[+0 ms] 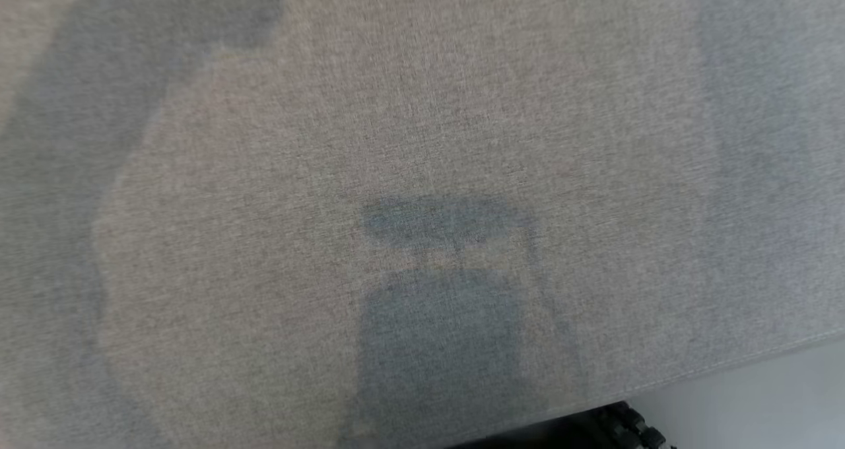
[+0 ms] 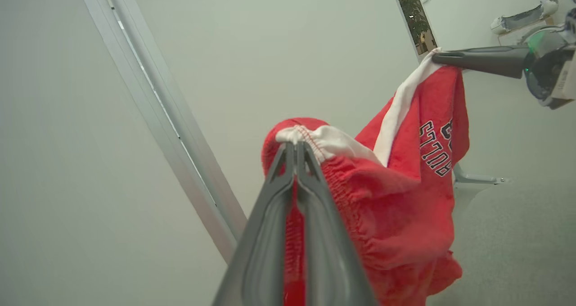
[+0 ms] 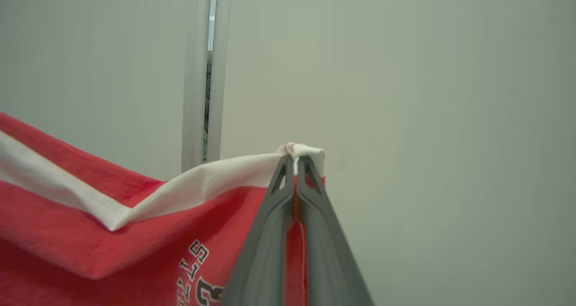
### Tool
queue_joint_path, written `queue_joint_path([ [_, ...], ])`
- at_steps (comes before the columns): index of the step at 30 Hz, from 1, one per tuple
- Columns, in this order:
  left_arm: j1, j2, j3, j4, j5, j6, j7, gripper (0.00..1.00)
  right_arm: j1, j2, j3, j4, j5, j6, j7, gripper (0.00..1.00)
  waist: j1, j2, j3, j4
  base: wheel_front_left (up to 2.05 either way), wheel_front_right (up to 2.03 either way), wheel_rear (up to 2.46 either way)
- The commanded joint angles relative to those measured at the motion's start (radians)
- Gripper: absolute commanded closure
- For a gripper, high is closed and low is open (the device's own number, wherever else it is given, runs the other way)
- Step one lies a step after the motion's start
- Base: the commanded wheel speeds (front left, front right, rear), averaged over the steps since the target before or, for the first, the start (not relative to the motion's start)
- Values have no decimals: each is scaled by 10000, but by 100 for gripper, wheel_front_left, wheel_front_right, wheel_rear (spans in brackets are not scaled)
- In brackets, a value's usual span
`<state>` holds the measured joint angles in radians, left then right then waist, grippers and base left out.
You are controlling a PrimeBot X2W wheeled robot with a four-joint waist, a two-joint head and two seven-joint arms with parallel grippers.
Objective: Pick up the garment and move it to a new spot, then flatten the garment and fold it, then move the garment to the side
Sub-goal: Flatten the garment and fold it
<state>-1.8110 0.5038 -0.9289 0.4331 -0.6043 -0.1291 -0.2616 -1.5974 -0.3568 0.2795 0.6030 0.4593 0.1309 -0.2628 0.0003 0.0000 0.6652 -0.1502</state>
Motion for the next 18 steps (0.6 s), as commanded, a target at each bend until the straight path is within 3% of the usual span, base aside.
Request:
queue_joint_path([
  [1,850,98,182,-141,257,-16,-20,100,598,-43,171,-162,-2,-3,-30,100,-3,0,1627,-159,0,0,0],
  [10,4345,214,745,-2047,255,-15,-34,100,3694,-1263,860,-1535,835,-8,-37,100,-3,0,1086,329,0,0,0],
  [12,4774,322,685,-2323,223,-16,-34,100,4129,-1475,763,-1769,1008,-8,-39,100,-3,0,931,359,0,0,0],
  [18,7342,768,537,-3518,416,-16,-35,100,7321,-2150,206,-2921,1617,-8,-37,100,-3,0,-213,556,0,0,0],
])
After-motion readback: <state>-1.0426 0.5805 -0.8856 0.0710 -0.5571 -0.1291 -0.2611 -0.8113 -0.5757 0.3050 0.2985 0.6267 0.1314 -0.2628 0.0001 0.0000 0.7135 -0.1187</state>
